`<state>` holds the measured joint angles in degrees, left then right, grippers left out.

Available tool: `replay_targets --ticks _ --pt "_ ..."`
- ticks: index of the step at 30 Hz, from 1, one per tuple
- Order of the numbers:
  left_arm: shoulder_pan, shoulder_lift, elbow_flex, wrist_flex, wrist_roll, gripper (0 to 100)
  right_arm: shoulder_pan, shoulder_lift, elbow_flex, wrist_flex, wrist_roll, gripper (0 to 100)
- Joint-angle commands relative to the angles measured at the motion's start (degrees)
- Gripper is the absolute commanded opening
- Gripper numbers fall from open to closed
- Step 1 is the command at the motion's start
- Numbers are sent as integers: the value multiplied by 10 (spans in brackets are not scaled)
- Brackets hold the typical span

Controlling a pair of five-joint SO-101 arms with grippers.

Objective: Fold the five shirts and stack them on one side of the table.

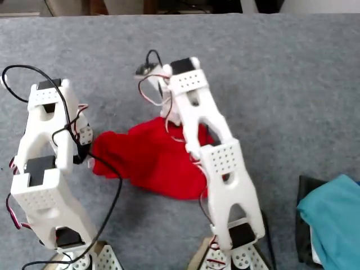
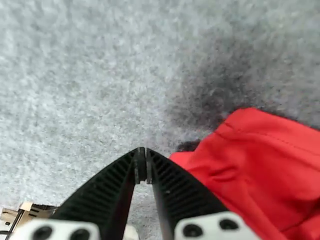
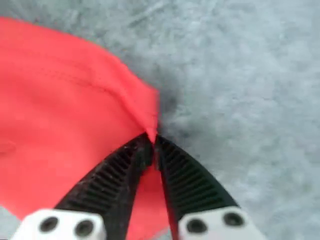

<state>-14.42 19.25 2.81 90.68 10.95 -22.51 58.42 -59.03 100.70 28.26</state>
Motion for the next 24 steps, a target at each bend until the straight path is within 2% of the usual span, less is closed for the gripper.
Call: replay_targets --ticks 1,8,12,16,21,24 --pt "-13 -23 -69 28 0 19 37 -26 -100 16 -34 4" --pt "-47 -39 -268 60 3 19 91 -136 -160 14 -42 5" --pt "-46 -39 -336 59 4 19 111 -182 -187 13 -38 5" --pt "-34 -37 -343 48 4 19 124 -182 -207 -2 -37 5" --pt "-19 -10 -317 34 4 19 173 -133 -224 -69 -42 5" --pt "-17 14 -316 35 1 19 200 -128 -280 -61 -39 5"
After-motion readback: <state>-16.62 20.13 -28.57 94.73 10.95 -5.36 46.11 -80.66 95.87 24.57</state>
